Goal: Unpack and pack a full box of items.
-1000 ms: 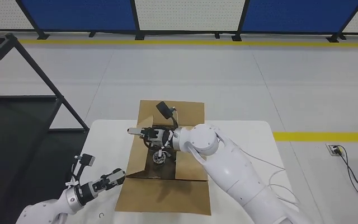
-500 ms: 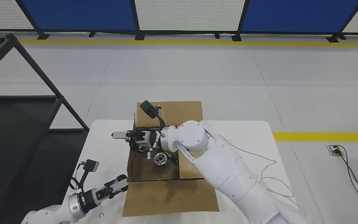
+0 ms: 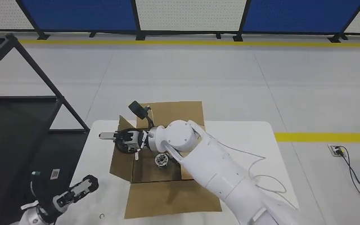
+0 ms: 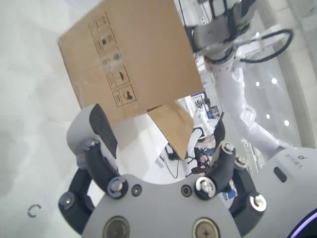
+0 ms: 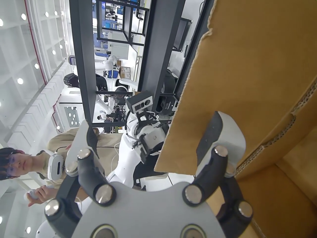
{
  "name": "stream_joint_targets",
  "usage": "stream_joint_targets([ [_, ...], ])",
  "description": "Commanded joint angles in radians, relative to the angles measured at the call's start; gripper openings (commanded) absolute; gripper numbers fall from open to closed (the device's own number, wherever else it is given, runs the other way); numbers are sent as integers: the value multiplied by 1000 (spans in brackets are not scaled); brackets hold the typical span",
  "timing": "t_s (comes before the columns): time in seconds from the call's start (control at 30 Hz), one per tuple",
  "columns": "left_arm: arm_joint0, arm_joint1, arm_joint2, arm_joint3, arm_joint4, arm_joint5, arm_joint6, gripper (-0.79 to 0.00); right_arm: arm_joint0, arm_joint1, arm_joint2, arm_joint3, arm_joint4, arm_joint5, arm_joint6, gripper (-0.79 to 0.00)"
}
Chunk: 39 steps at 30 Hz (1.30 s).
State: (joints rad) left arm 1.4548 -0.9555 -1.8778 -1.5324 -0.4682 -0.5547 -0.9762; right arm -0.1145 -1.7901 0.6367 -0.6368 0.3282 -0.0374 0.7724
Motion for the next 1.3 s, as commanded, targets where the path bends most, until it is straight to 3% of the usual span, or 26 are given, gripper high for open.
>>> stream_joint_targets([
  [0.0,3,0,-32,17,-81,21,18,0,2,-4,-1,11,4,5,-4,0],
  [0.3,2,0,-46,27,-112,34,37,0,2,-4,-1,11,4,5,-4,0],
  [0.57,8,-1,-51,-8,-158,79,55,0,-74,-8,17,-23,2,9,-92,0],
  [0.83,30,-3,-69,-19,-276,127,-8,0,-80,-54,4,41,31,-55,-89,0],
  [1.27,57,-11,-29,-94,-316,159,-55,0,-27,-141,-21,224,61,-27,-16,0],
])
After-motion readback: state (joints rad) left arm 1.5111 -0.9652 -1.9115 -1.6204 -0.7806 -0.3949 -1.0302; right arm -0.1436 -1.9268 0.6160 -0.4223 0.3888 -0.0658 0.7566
